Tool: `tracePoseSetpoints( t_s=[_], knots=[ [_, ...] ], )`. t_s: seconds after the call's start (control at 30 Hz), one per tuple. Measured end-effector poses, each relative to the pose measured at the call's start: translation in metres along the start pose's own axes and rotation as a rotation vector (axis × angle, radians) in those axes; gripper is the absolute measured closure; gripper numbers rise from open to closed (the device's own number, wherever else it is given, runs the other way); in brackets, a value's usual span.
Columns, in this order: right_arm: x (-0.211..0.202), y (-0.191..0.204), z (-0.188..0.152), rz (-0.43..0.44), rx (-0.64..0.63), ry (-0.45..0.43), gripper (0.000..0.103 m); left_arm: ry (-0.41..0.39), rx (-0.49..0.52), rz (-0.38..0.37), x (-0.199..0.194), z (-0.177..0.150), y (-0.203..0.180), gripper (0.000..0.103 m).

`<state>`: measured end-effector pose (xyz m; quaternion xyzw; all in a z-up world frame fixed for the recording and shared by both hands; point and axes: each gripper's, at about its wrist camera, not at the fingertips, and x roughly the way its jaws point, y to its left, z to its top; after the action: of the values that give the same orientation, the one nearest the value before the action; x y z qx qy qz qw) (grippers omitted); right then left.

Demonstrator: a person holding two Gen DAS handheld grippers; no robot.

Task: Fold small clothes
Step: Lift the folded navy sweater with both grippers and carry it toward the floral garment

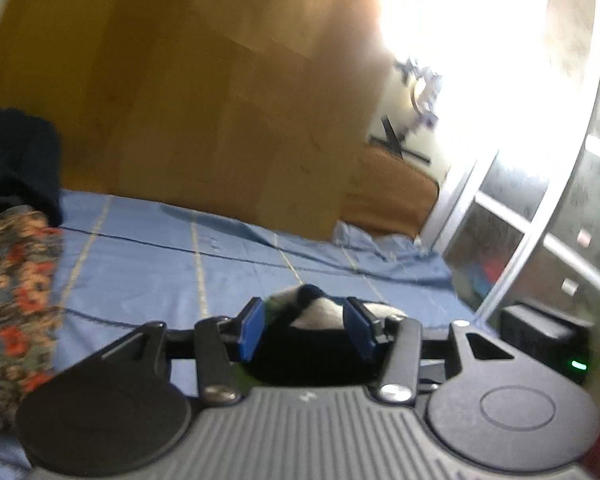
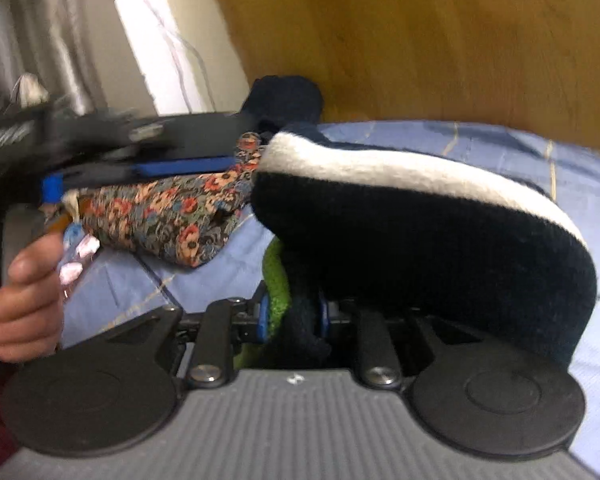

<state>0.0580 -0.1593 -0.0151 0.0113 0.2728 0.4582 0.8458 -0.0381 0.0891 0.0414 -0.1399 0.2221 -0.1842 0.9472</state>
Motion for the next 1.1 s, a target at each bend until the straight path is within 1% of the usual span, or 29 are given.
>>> tracePoseSetpoints(
  t_s=[0.03,0.07,0.1,0.17,0.23,0.3,0.33,0.37,0.4,0.43,0.47,0.5,0.53,0.6,0.63,0.7,0.77,0.8,0.83,0.87,0.9,0.93,1.0,1.03,1.07,1.1],
  knots=[
    [0.006,0.009,0.005,0.004,-0.022,0.000,0.065,0.015,0.025,0.027,0.011,0.000,-0.005,0.053],
    [-0.002,0.010,0.004,0.016,-0.038,0.001,0.053,0.029,0.038,0.055,0.021,-0.001,-0.009,0.053],
    [-0.011,0.013,0.002,0.026,-0.047,0.002,0.050,0.050,0.038,0.080,0.031,0.000,-0.009,0.053],
    [-0.036,0.016,0.001,0.049,-0.075,-0.025,0.049,0.071,0.033,0.117,0.040,0.001,-0.009,0.053],
    [-0.068,0.014,0.000,0.050,-0.097,-0.091,0.050,0.077,0.017,0.109,0.040,0.002,-0.005,0.053],
    [-0.098,0.004,0.008,0.020,-0.081,-0.184,0.050,0.084,-0.001,0.104,0.042,0.001,0.000,0.053],
    [-0.105,-0.002,0.014,-0.003,-0.062,-0.215,0.051,0.088,-0.008,0.108,0.042,0.001,0.002,0.053],
    [-0.109,-0.011,0.021,-0.036,-0.037,-0.239,0.057,0.092,-0.015,0.114,0.044,0.000,0.004,0.053],
    [-0.107,-0.020,0.028,-0.071,-0.007,-0.246,0.061,0.097,-0.020,0.118,0.045,-0.001,0.004,0.052],
    [-0.101,-0.030,0.034,-0.089,0.021,-0.235,0.064,0.102,-0.022,0.121,0.047,-0.002,0.005,0.052],
    [-0.091,-0.042,0.039,-0.094,0.053,-0.206,0.064,0.112,-0.024,0.126,0.050,-0.003,0.006,0.052],
    [-0.075,-0.054,0.041,-0.102,0.092,-0.146,0.064,0.128,-0.026,0.138,0.054,-0.003,0.007,0.055],
    [-0.059,-0.064,0.041,-0.105,0.108,-0.109,0.064,0.156,-0.032,0.151,0.060,-0.005,0.010,0.057],
    [-0.038,-0.072,0.039,-0.107,0.097,-0.060,0.064,0.221,-0.066,0.154,0.079,-0.012,0.021,0.057],
    [-0.028,-0.074,0.038,-0.128,0.099,-0.039,0.064,0.240,-0.090,0.148,0.087,-0.016,0.027,0.054],
    [-0.013,-0.065,0.039,-0.188,0.041,-0.018,0.064,0.237,-0.132,0.138,0.094,-0.020,0.036,0.052],
    [-0.003,-0.060,0.041,-0.221,0.001,-0.005,0.063,0.233,-0.143,0.135,0.093,-0.021,0.039,0.051],
    [-0.002,-0.060,0.042,-0.221,0.000,-0.002,0.063,0.227,-0.131,0.148,0.093,-0.022,0.038,0.044],
    [0.002,-0.066,0.042,-0.218,0.010,-0.002,0.063,0.221,-0.115,0.173,0.093,-0.023,0.037,0.035],
    [0.001,-0.068,0.042,-0.215,0.018,-0.009,0.060,0.219,-0.109,0.194,0.093,-0.024,0.037,0.031],
    [0.001,-0.067,0.042,-0.210,0.014,-0.023,0.058,0.218,-0.114,0.208,0.092,-0.023,0.037,0.023],
    [-0.002,-0.063,0.040,-0.204,0.006,-0.046,0.051,0.214,-0.125,0.207,0.088,-0.022,0.038,0.020],
    [-0.018,-0.057,0.036,-0.169,0.000,-0.105,0.041,0.188,-0.142,0.170,0.074,-0.014,0.038,0.015],
    [-0.030,-0.054,0.034,-0.158,0.013,-0.148,0.026,0.162,-0.141,0.160,0.063,-0.011,0.039,0.010],
    [-0.048,-0.053,0.030,-0.155,0.035,-0.212,0.013,0.131,-0.131,0.156,0.050,-0.008,0.038,0.008],
    [-0.063,-0.054,0.024,-0.155,0.062,-0.273,0.012,0.111,-0.117,0.156,0.039,-0.006,0.038,0.005]
  ],
)
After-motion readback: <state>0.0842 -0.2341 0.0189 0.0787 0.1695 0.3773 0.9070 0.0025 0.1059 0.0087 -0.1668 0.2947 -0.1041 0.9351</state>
